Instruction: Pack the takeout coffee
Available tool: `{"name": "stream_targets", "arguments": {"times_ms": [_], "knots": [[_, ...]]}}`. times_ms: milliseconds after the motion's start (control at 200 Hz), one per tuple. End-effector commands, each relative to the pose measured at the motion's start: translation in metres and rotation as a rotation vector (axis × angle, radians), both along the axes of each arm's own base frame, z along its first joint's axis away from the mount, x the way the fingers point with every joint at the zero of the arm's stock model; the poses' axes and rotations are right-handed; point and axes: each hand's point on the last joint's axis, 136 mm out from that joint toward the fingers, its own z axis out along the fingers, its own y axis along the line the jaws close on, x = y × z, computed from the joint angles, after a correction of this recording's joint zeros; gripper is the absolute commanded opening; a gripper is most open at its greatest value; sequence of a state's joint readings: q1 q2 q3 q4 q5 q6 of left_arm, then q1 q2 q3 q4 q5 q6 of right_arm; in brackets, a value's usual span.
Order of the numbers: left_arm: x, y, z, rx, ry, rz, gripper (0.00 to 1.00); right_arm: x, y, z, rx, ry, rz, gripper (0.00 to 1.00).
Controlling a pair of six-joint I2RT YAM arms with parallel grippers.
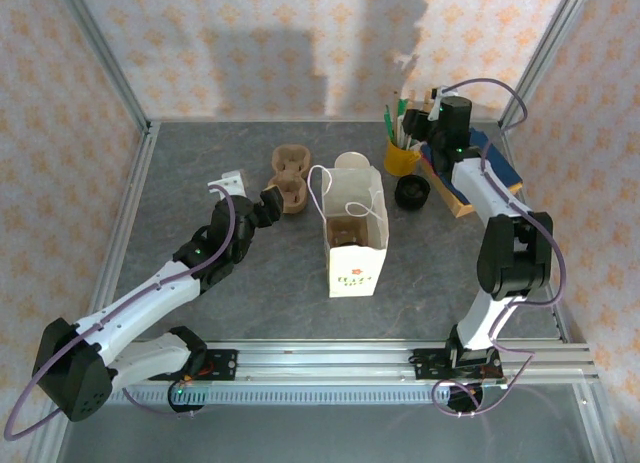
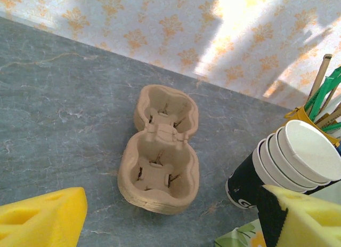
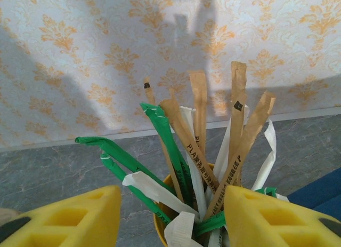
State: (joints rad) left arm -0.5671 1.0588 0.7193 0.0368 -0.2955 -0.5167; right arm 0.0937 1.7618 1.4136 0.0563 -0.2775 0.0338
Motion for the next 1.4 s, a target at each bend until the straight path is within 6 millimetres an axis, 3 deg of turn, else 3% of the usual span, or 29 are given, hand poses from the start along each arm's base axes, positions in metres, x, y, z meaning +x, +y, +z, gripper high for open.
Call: {"name": "stream_targets", "arguments": {"times_ms": [0,245,556,836,976,1121,1396], "knots": [[0.001,0.004,0.018,-0.029,-0.043,0.015,0.85,0.008,-0.011,0.007,0.018,-0.002,-0.032,0.48],[0.001,0.004,0.017,-0.021,-0.039,0.016,0.85,0.014,-0.005,0.006,0.061,0.011,0.021,0.38],[-0.001,0.006,0.019,-0.024,-0.043,0.02,0.84,0.018,0.003,-0.002,0.09,0.043,0.061,0.36],[-0.003,0.006,0.019,-0.027,-0.047,0.017,0.84,0.019,0.004,0.002,0.09,0.046,0.072,0.12],[-0.003,0.007,0.019,-0.031,-0.048,0.018,0.84,0.014,0.005,0.019,0.087,0.015,0.086,0.0],[-0.005,0.009,0.021,-0.035,-0.056,0.024,0.84,0.005,0.009,0.044,0.086,-0.029,0.113,0.0],[-0.007,0.01,0.023,-0.037,-0.064,0.023,0.84,-0.035,0.02,0.128,0.101,-0.171,0.202,0.0]]}}
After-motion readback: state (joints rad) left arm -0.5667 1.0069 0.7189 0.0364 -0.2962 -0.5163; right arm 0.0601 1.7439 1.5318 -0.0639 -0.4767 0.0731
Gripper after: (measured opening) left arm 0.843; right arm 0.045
